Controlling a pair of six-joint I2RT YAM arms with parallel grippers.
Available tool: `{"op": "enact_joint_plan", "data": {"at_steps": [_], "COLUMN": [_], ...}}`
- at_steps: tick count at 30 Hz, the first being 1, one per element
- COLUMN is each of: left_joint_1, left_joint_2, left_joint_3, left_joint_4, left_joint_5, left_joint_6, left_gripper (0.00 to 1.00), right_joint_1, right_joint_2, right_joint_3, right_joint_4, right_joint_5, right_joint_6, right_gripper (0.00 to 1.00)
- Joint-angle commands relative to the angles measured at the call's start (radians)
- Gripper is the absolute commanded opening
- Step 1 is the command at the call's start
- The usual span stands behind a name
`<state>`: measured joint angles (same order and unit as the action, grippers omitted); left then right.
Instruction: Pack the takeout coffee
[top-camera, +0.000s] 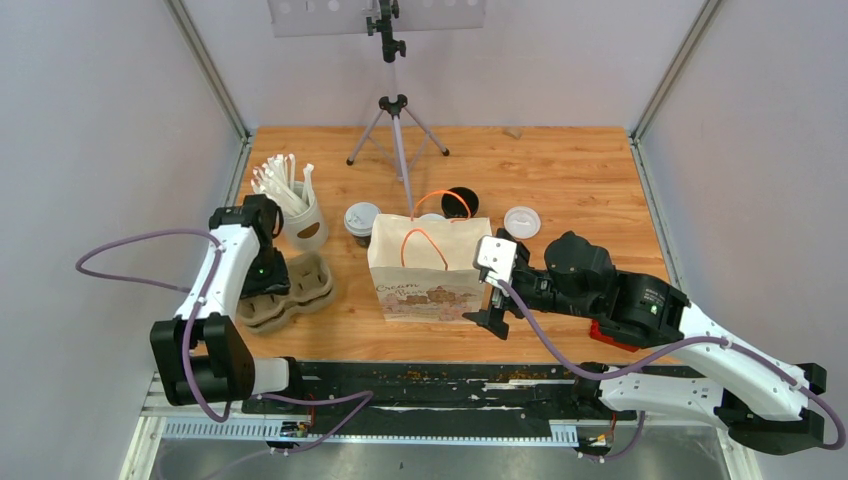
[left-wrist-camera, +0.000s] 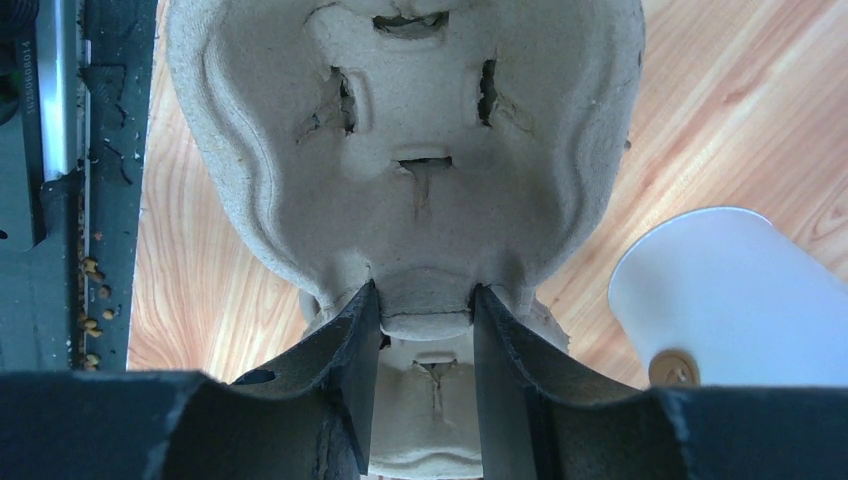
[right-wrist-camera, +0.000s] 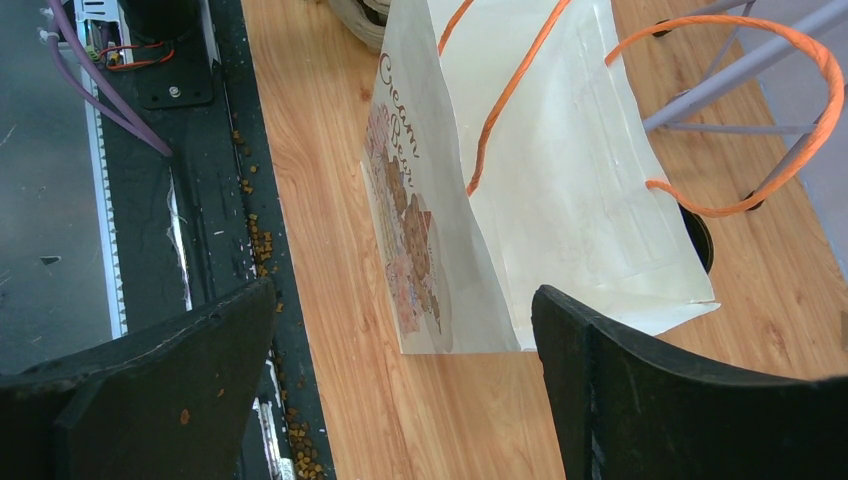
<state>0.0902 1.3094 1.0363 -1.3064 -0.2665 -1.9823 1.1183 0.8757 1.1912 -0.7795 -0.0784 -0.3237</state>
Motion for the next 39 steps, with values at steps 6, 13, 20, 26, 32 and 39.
{"op": "enact_joint_plan", "data": {"at_steps": [6, 13, 20, 26, 32, 39], "left_joint_1": [0.007, 0.011, 0.014, 0.013, 0.014, 0.014], "left_joint_2": [0.044, -0.025, 0.026, 0.057, 0.07, 0.066], "left_joint_3": [0.142, -0.042, -0.029, 0.003, 0.023, 0.01], "left_joint_4": [-0.156, 0.029, 0.041, 0.029, 0.019, 0.03], "left_joint_5": [-0.025, 0.041, 0.037, 0.046, 0.052, 0.043], "left_joint_6": [0.082, 0.041, 0.08, 0.107, 0.127, 0.159], "left_gripper": [0.39, 0.38, 0.41, 0.44, 0.44, 0.48], "right_joint_1": [0.003, 0.003, 0.003, 0.003, 0.003, 0.003], "right_joint_2": [0.017, 0.045, 0.078, 0.104, 0.133, 0.17], "right_joint_3": [0.0, 0.024, 0.061, 0.065, 0.084, 0.111], "right_joint_4": [0.053, 0.058, 0.051, 0.06, 0.056, 0.044], "right_joint_5": [0.031, 0.012, 0.017, 0.027, 0.029, 0.036], "right_joint_6": [0.029, 0.097, 0.104, 0.088, 0.086, 0.087], "right_gripper": [1.0, 1.0, 1.0, 1.0, 1.0, 1.0]}}
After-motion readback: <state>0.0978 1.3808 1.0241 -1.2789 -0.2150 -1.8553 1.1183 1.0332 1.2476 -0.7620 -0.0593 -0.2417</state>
